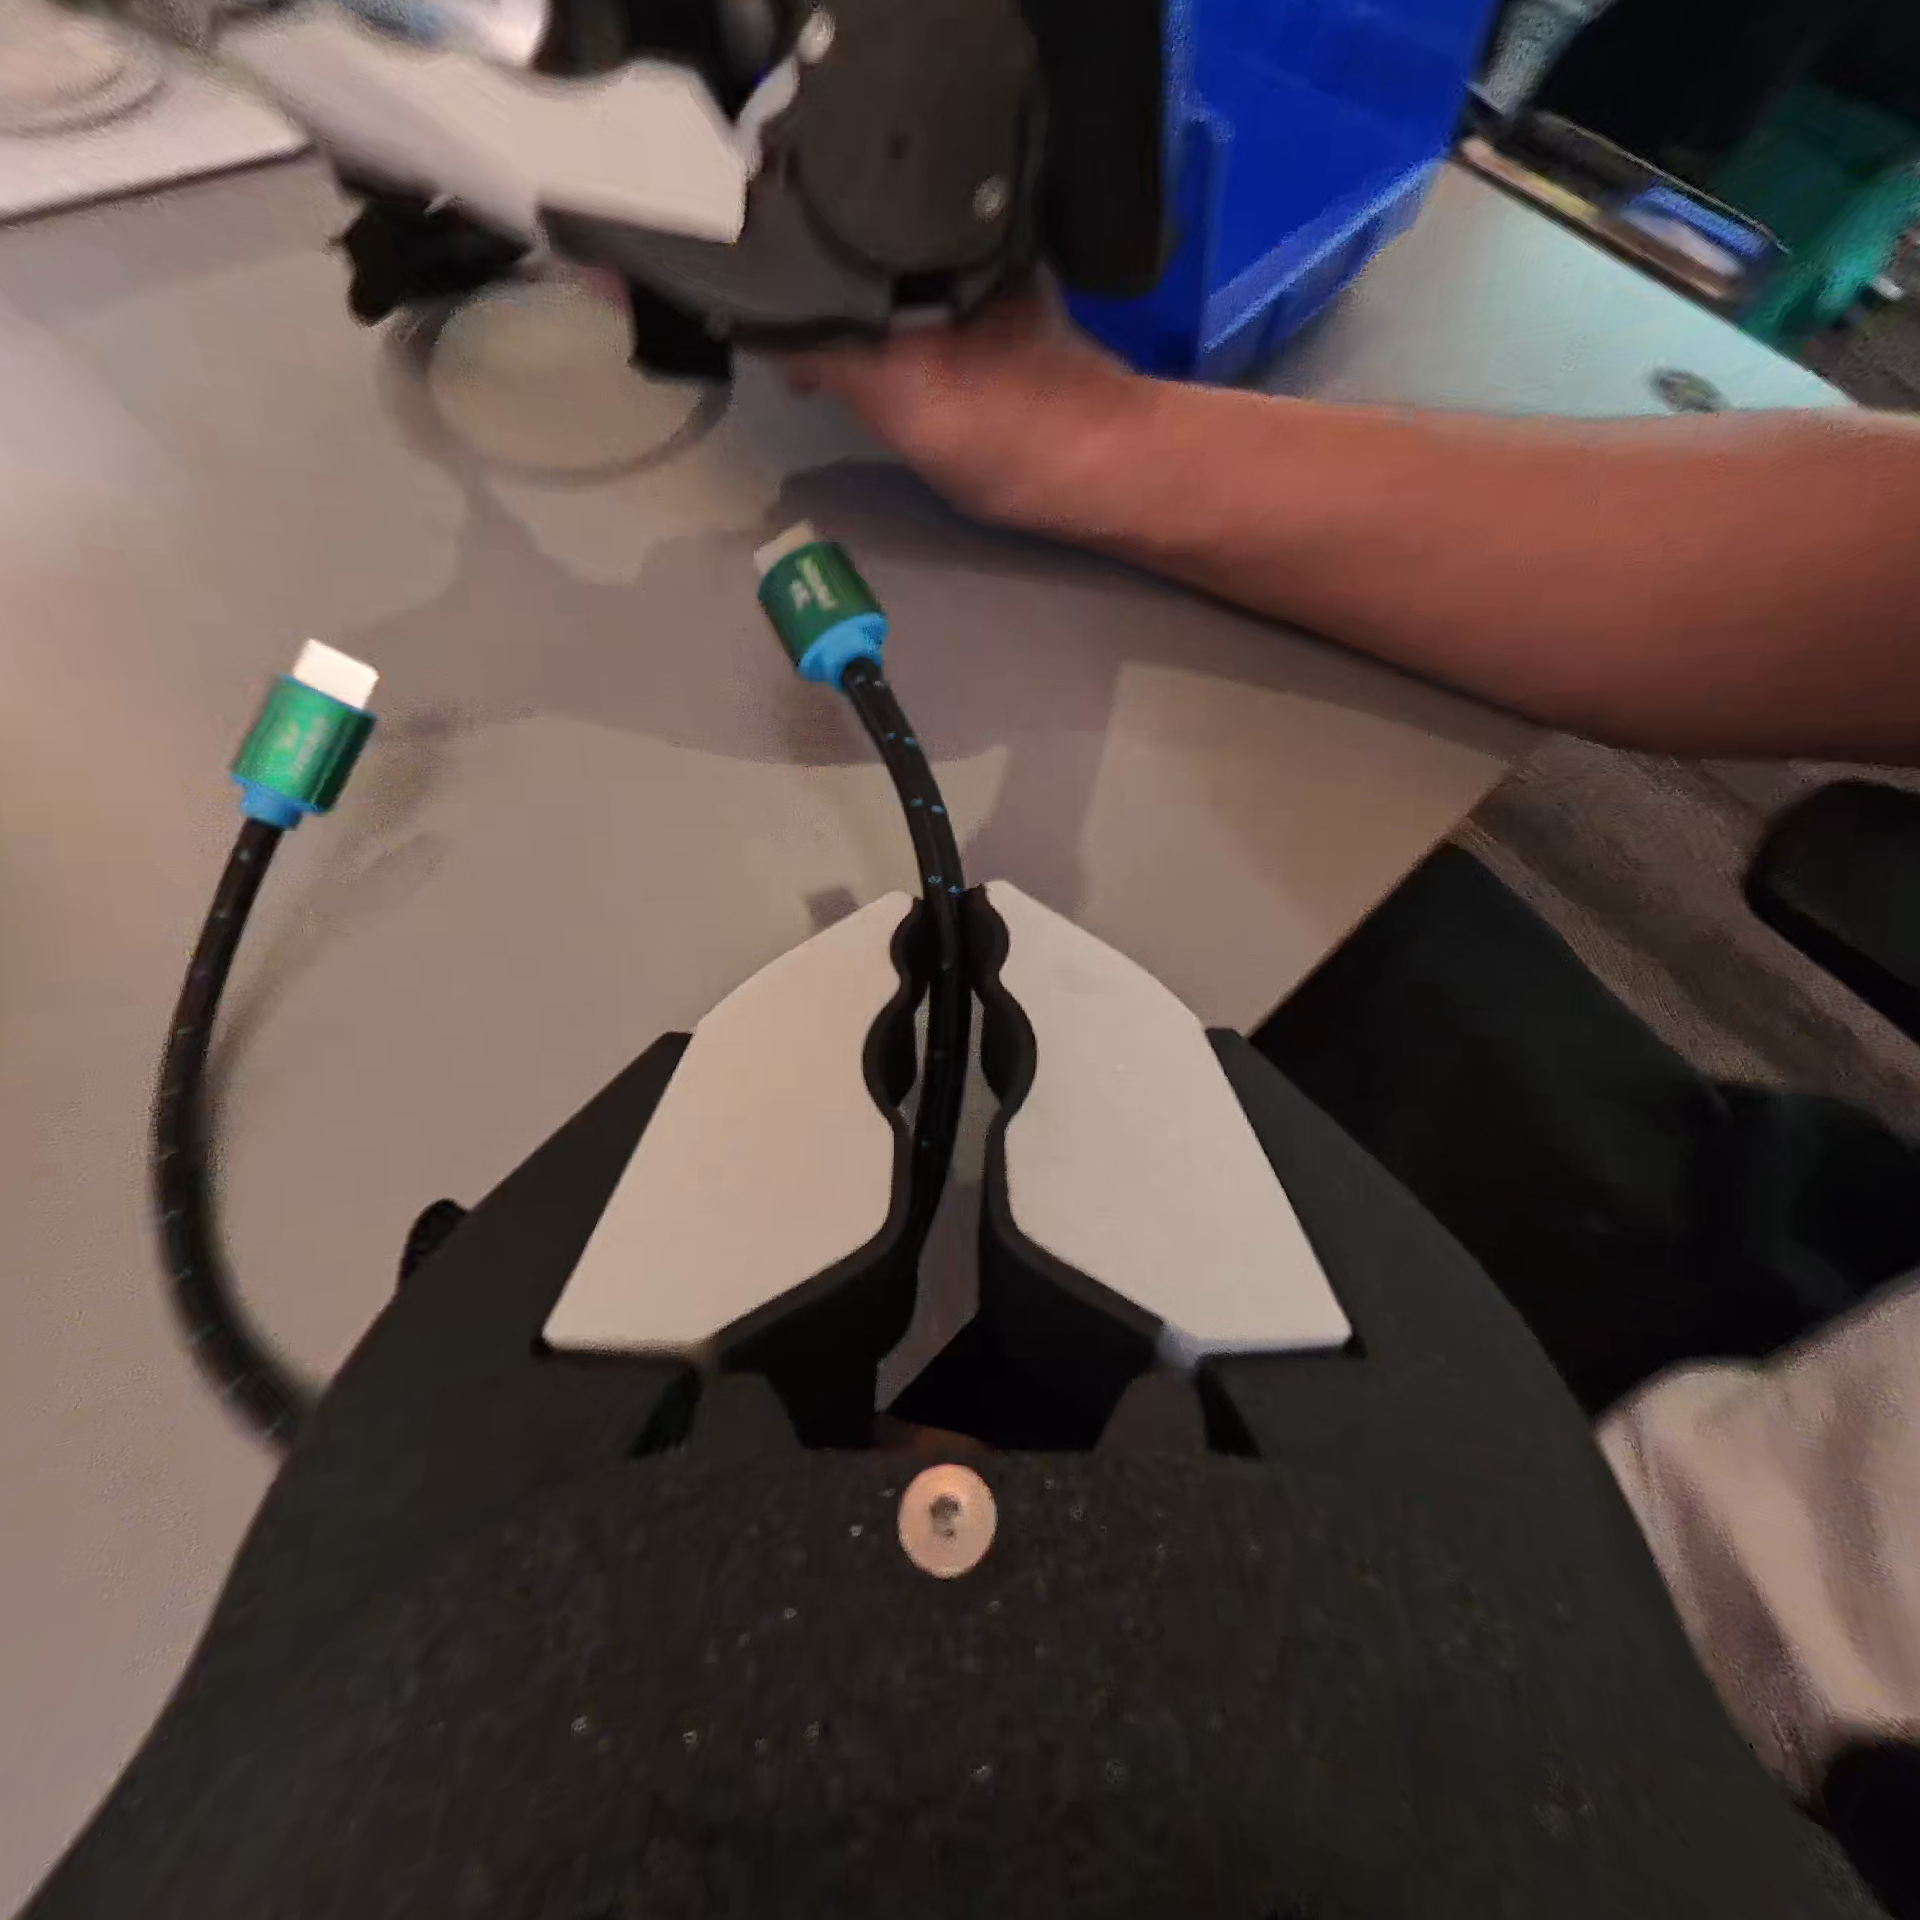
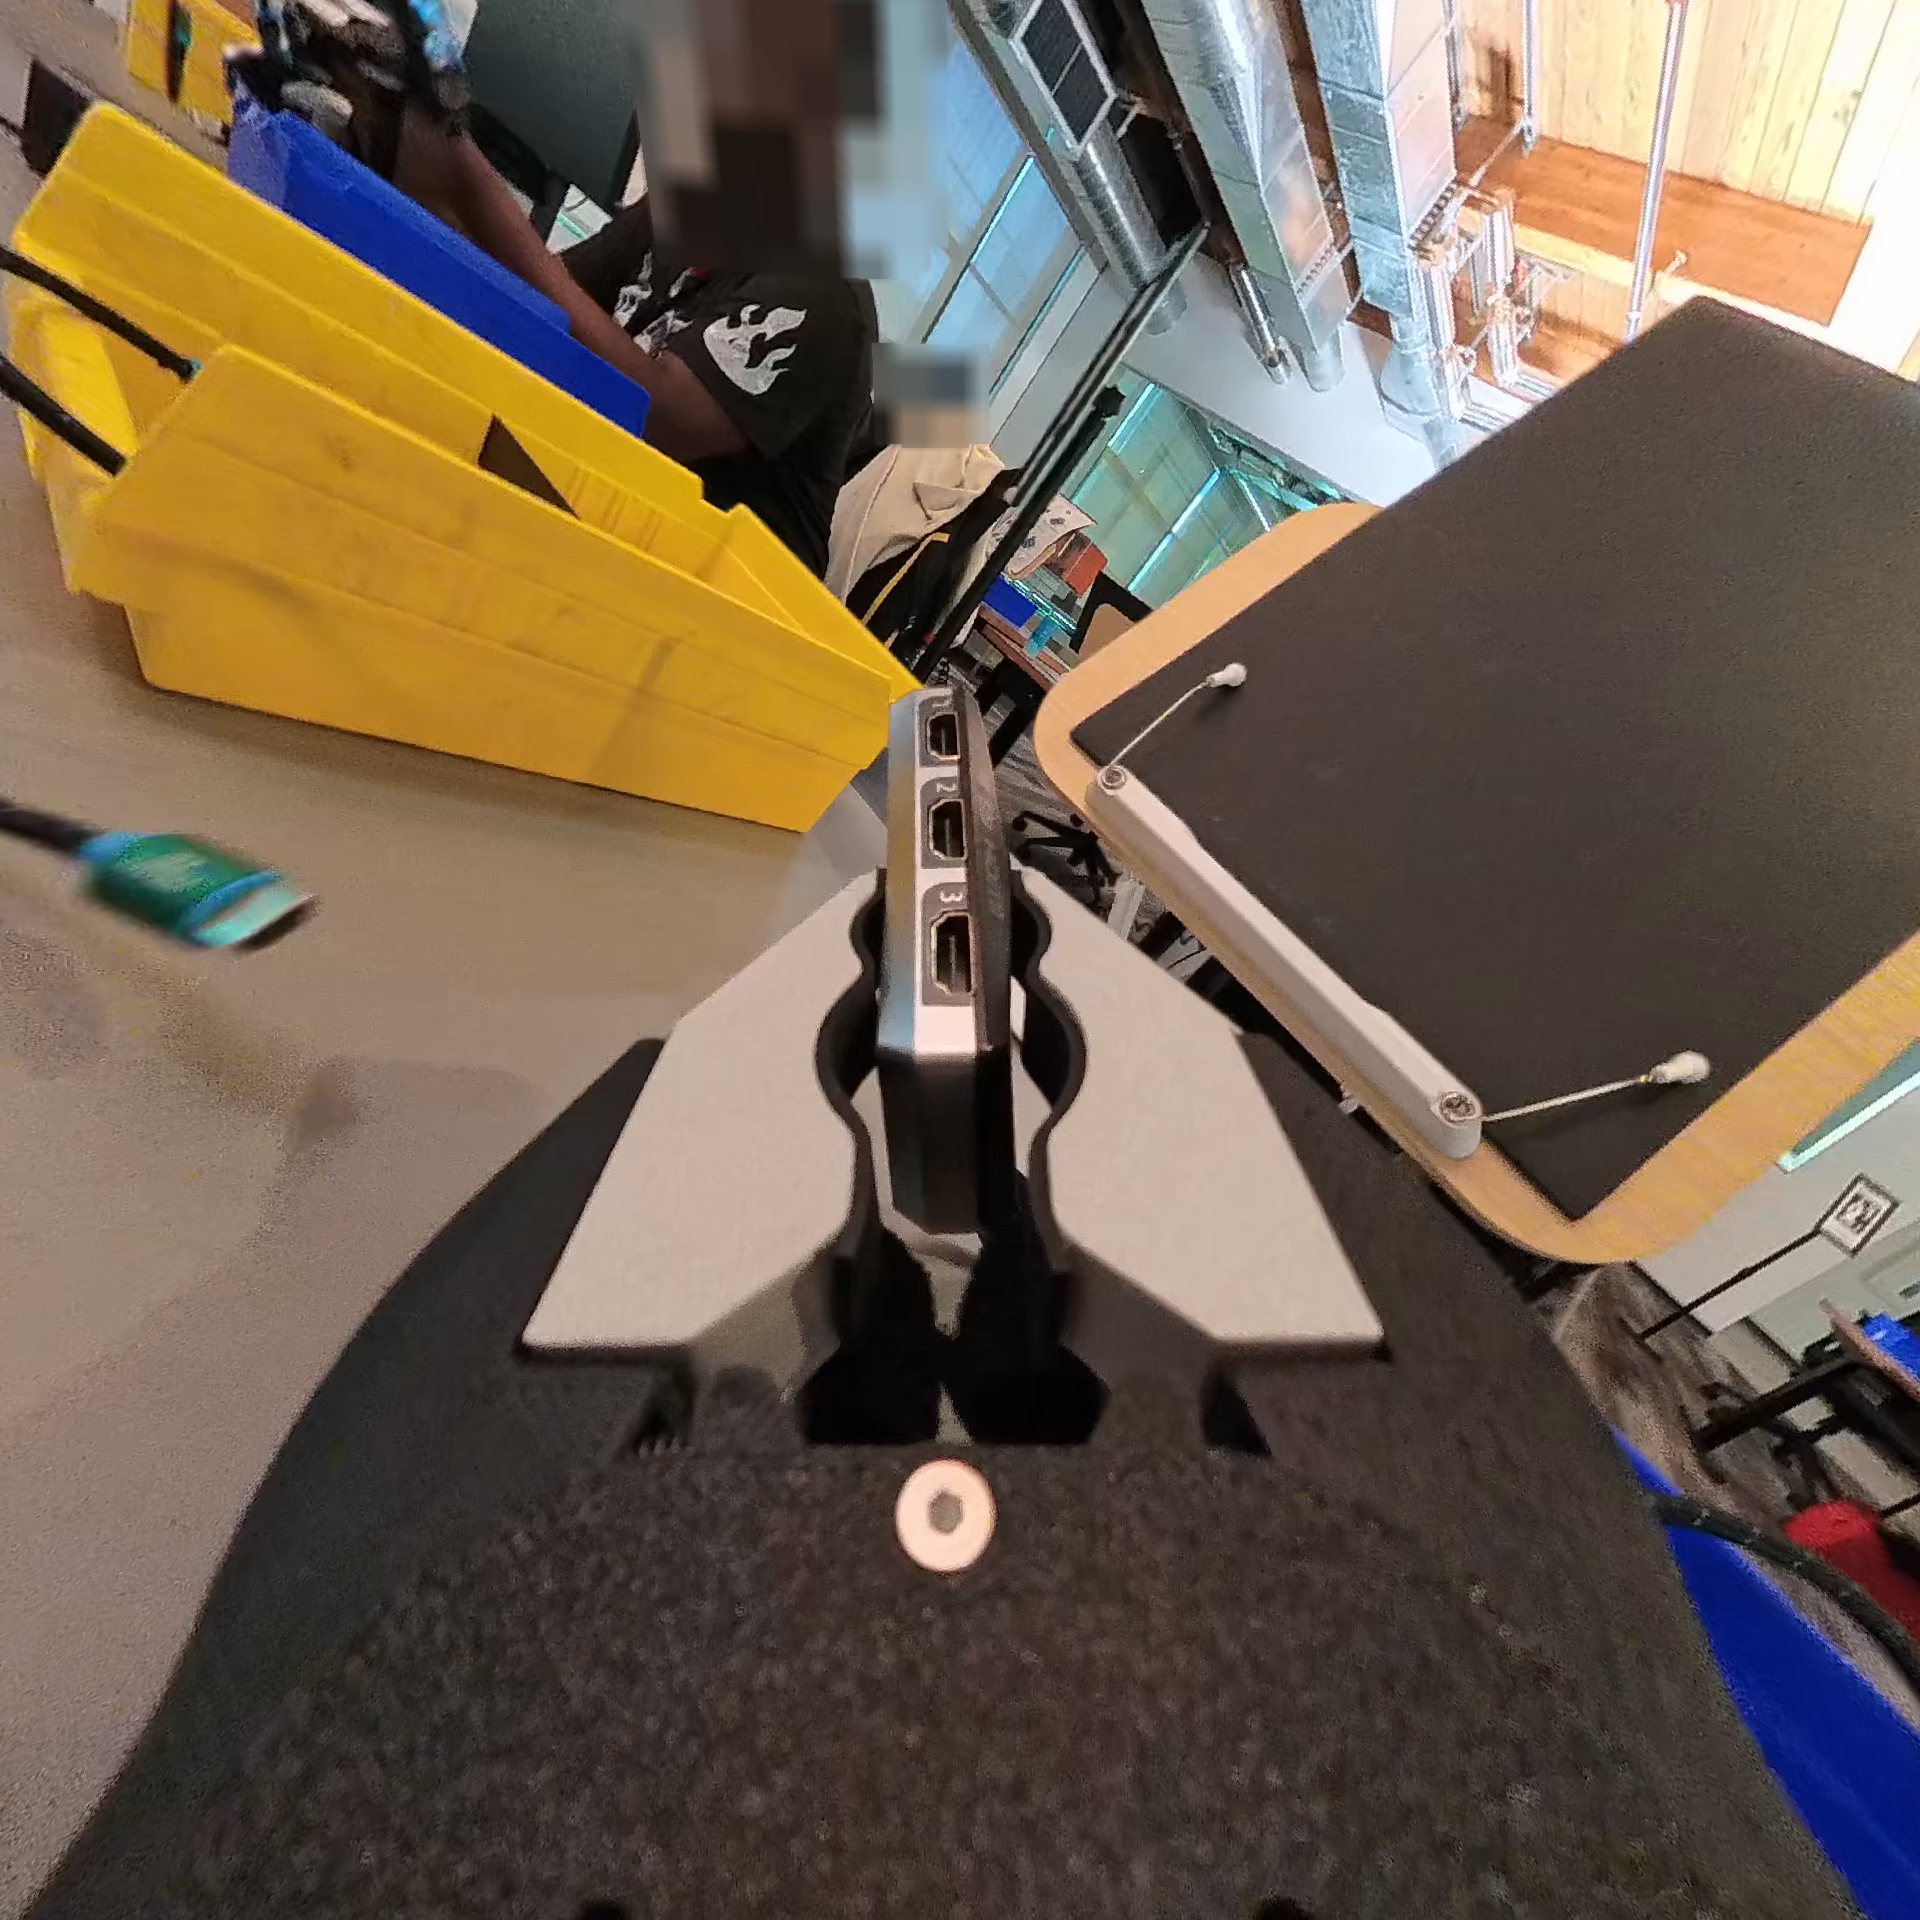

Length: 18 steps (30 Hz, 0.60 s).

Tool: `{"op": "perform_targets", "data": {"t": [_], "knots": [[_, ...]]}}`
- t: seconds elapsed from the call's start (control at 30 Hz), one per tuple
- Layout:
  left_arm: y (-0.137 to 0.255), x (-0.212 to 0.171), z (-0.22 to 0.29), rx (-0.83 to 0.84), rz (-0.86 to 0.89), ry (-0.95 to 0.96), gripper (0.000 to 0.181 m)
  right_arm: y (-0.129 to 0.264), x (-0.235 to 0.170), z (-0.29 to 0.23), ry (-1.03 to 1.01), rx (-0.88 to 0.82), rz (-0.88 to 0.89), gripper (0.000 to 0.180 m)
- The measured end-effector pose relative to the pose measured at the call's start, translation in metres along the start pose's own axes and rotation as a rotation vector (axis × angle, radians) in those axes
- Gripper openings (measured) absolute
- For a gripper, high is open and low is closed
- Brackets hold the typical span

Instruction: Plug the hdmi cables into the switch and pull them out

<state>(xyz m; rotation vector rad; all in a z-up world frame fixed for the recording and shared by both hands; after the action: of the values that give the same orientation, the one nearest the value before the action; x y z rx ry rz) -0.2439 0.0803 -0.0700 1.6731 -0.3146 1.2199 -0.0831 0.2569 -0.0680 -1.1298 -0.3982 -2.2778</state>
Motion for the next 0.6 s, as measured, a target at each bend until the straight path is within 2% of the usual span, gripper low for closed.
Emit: {"op": "perform_targets", "data": {"t": [0.13, 0.3, 0.6], "knots": [[0.029, 0.038, -0.026, -0.033, -0.03, -0.101, 0.007, -0.005, 0.001, -0.012, 0.166, 0.097, -0.075, 0.021], [0.023, 0.053, -0.05, 0.134, -0.126, -0.276, 0.006, -0.005, 0.004, -0.03, 0.42, 0.18, -0.189, 0.021], [0.006, 0.07, -0.075, 0.195, -0.194, -0.36, 0.007, 0.002, 0.008, -0.033, 0.535, 0.161, -0.152, 0.02]]}}
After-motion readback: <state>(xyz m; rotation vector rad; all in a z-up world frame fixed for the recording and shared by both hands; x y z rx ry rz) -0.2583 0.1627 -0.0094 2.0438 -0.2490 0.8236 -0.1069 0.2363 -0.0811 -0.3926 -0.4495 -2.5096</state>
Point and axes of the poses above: each gripper's, where its closed fingertips meet, y back along the fingers, x out of its top, z = x × y across the jaws, the point moved 7 cm from there along y, back along the fingers, and after that the axes turned 9 degrees about x, right-handed, at the moved point
